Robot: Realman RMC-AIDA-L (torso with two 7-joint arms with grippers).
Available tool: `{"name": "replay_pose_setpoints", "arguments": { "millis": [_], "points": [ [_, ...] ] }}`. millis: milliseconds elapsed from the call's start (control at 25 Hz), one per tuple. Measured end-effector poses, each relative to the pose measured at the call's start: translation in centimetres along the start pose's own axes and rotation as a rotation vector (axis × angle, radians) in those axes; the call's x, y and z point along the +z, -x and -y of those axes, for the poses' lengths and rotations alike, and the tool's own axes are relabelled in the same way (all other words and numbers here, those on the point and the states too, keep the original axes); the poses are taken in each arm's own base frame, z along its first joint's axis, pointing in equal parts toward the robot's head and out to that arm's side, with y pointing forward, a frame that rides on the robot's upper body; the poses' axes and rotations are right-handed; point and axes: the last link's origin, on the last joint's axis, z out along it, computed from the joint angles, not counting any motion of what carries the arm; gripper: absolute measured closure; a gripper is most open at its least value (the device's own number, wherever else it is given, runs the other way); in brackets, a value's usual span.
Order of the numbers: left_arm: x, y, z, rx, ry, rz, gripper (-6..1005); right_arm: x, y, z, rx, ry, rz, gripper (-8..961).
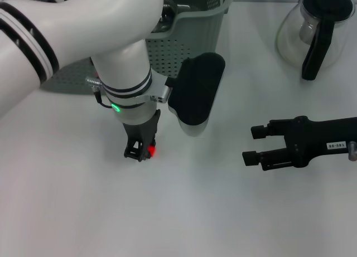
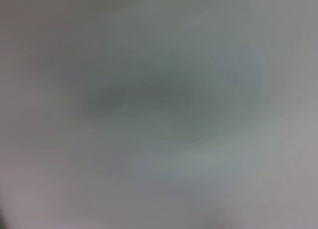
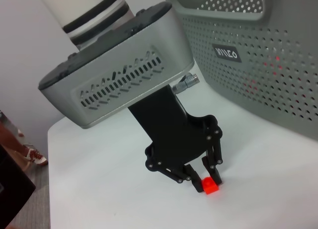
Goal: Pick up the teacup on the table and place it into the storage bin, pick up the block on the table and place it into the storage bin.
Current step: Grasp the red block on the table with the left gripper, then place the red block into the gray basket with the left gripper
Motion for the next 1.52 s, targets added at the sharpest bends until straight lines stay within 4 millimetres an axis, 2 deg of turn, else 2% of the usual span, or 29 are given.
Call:
{"name": "replay_pose_setpoints", "arguments": {
  "millis": [160,280,360,440,480,600,680,840,960,1080,1320,1520],
  "points": [
    [-0.1,-0.1,-0.1,-0.013,0.013,0.0,752,-0.1,-0.2,0.0,0.004,-0.002,0.001,74],
    [-1.3,0.2,-0.1,-0.056,0.031,-0.023,786,-0.1,-0.3,0.0,0.002,-0.003,0.002,74],
    [-2.9,0.8,-0.1,-0.115,0.058,-0.088,809,-0.1,-0.4,-0.1,0.001,-0.003,0.003,74],
    [-5.5,2.0,-0.2,-0.204,0.094,-0.247,807,-0.2,-0.5,-0.1,0.001,-0.003,0.003,74],
    [-6.8,2.9,-0.2,-0.248,0.102,-0.338,806,-0.2,-0.6,-0.1,0.001,-0.003,0.003,74],
    [-10.7,7.3,-0.3,-0.418,0.066,-0.689,803,-0.1,-0.9,-0.2,-0.002,0.004,0.003,74],
    [-12.7,11.2,-0.6,-0.559,-0.012,-0.913,801,0.0,-1.0,-0.2,-0.004,0.007,0.004,74],
    [-14.8,17.3,-1.1,-0.77,-0.161,-1.153,797,-0.2,-0.9,-0.2,-0.007,0.011,0.002,74],
    [-15.2,20.0,-0.4,-0.904,-0.239,-1.202,794,-0.3,-0.6,-0.1,-0.014,0.015,0.002,74],
    [-14.3,21.0,0.9,-1.009,-0.286,-1.183,791,-0.1,-0.3,-0.1,-0.026,0.018,-0.002,74],
    [-12.1,20.2,3.7,-1.14,-0.335,-1.066,695,0.1,0.8,0.1,-0.059,0.021,0.0,74],
    [-12.4,18.9,3.7,-1.134,-0.286,-1.085,601,-0.1,1.8,0.3,-0.081,0.017,0.02,75]
  ]
}}
